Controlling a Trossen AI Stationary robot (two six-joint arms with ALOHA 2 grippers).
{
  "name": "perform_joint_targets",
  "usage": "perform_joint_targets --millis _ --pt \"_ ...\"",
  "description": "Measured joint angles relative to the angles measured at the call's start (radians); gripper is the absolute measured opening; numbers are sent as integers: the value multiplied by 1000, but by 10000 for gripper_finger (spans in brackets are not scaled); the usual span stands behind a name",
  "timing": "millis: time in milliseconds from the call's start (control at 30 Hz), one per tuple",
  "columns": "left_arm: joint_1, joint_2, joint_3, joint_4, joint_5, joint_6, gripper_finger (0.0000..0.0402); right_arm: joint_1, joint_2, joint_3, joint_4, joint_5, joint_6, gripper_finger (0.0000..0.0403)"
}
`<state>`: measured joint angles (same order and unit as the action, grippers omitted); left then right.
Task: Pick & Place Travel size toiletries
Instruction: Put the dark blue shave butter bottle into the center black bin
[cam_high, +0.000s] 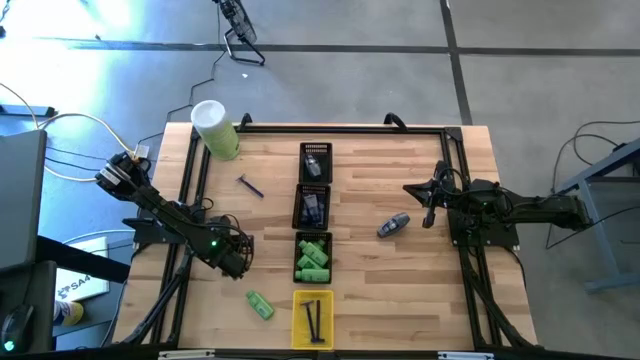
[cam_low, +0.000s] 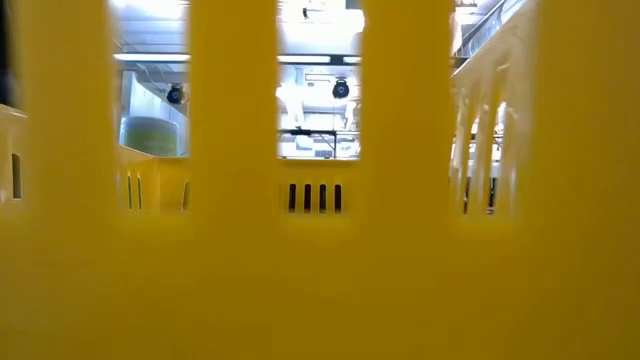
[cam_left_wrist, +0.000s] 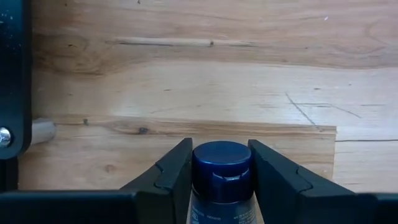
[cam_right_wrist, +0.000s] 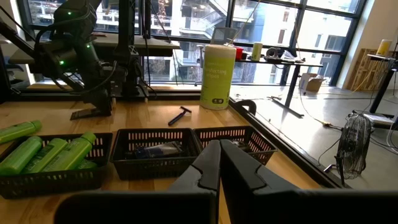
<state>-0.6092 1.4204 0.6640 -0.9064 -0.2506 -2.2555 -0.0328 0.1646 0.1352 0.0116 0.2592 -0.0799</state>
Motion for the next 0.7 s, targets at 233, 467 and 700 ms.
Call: perform_joint_targets --millis 233,467,700 --pt "0 -13 0 1 -74 9 133 0 0 0 0 0 0 2" --pt "0 -92 0 0 -216 49 133 0 0 0 0 0 0 2" --pt "0 -195 1 19 -406 116 133 0 0 0 0 0 0 2"
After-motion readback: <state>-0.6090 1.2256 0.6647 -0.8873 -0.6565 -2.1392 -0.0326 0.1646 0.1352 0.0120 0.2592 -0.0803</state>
